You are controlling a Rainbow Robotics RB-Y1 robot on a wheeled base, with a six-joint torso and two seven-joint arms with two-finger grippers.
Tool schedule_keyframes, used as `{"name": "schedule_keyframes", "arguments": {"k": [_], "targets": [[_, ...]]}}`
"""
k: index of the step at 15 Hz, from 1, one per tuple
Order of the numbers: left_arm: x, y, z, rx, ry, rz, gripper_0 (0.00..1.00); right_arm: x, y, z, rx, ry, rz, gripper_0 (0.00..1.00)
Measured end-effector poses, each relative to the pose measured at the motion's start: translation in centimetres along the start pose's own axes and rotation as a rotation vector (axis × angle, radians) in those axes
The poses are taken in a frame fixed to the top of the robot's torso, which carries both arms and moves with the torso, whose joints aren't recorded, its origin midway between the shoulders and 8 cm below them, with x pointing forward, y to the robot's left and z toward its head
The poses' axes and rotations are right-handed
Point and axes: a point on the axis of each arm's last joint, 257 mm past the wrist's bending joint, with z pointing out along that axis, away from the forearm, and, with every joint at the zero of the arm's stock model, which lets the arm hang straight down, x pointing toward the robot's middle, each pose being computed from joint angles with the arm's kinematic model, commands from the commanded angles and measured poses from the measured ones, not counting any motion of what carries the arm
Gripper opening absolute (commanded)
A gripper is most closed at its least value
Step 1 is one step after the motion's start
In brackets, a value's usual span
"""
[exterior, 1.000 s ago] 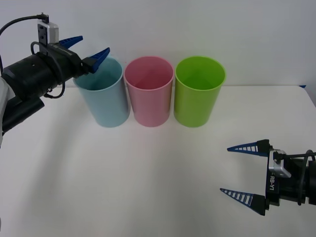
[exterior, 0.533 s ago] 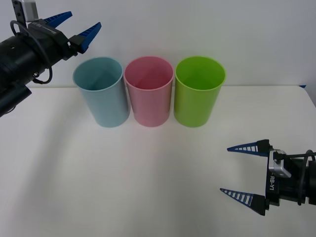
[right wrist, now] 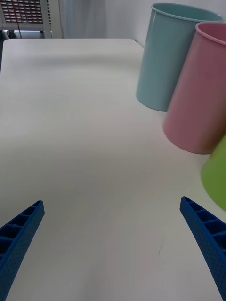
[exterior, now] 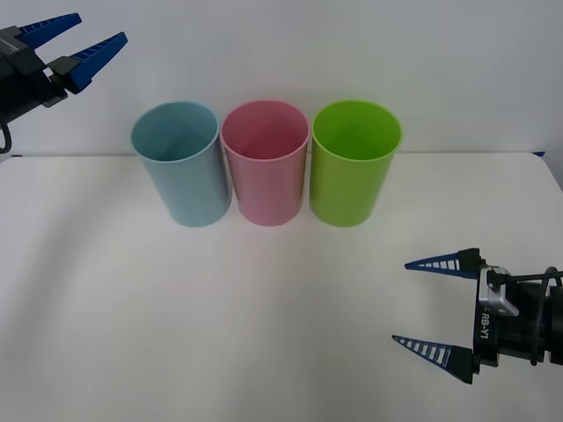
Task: Put cans in the blue bin and PET bottles in the pink bin and trash in the green bin.
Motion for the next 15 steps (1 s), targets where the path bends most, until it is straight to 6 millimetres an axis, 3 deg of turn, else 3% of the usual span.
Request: {"name": "schedule_keyframes", "arguments": {"k": [3,7,15], "targets": [[0.1,-0.6,-2.9,0.024,0.012,0.013,1.0,0.0,0.0,0.0,0.0,0.0,0.0,1.0],[1.7,-1.7,-6.9,0.05,0.058,0.04,1.0,0.0,0.0,0.0,0.0,0.0,0.0,1.0],[7.5,-6.6,-13.9,0.09,0.178,-0.01,1.0,0.0,0.0,0.0,0.0,0.0,0.0,1.0]]}}
